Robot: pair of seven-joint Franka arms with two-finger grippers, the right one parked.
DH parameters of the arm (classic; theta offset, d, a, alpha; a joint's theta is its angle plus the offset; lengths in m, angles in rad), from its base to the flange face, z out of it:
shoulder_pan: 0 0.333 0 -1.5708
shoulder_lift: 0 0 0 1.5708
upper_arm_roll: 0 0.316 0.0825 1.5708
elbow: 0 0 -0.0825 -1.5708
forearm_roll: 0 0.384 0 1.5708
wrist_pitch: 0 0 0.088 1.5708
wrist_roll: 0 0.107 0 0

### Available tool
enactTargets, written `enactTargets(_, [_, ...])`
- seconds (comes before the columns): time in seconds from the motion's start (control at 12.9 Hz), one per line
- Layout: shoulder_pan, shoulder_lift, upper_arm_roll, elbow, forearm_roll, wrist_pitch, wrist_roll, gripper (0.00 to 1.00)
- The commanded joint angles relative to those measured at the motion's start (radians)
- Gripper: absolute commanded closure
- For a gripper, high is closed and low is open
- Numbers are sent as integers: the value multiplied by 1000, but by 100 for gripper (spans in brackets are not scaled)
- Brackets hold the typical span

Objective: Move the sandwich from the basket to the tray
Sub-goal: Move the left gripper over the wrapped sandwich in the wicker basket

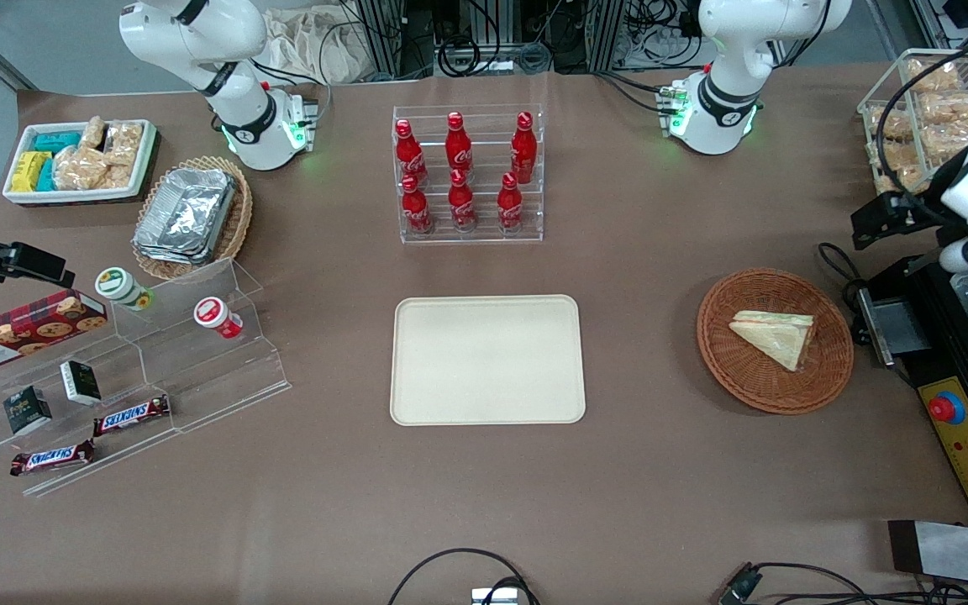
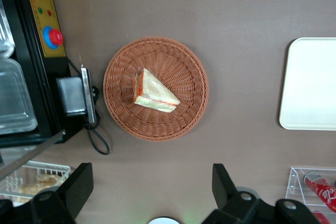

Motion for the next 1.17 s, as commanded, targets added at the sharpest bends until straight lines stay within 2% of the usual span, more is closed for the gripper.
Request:
enactTargets(0.0, [3,43,-2,-1,-13,1,-78,0])
enactTargets(0.23, [18,38,-1,-119,-15,90,-196,0])
enactTargets(0.54, [122,-52,2,-364,-113,297,-227,0])
enactTargets(0.7, [130,-87,2,-470,-117,400,-257,0])
enactTargets(1.09, [136,-114,2,-683,-119,648,-496,0])
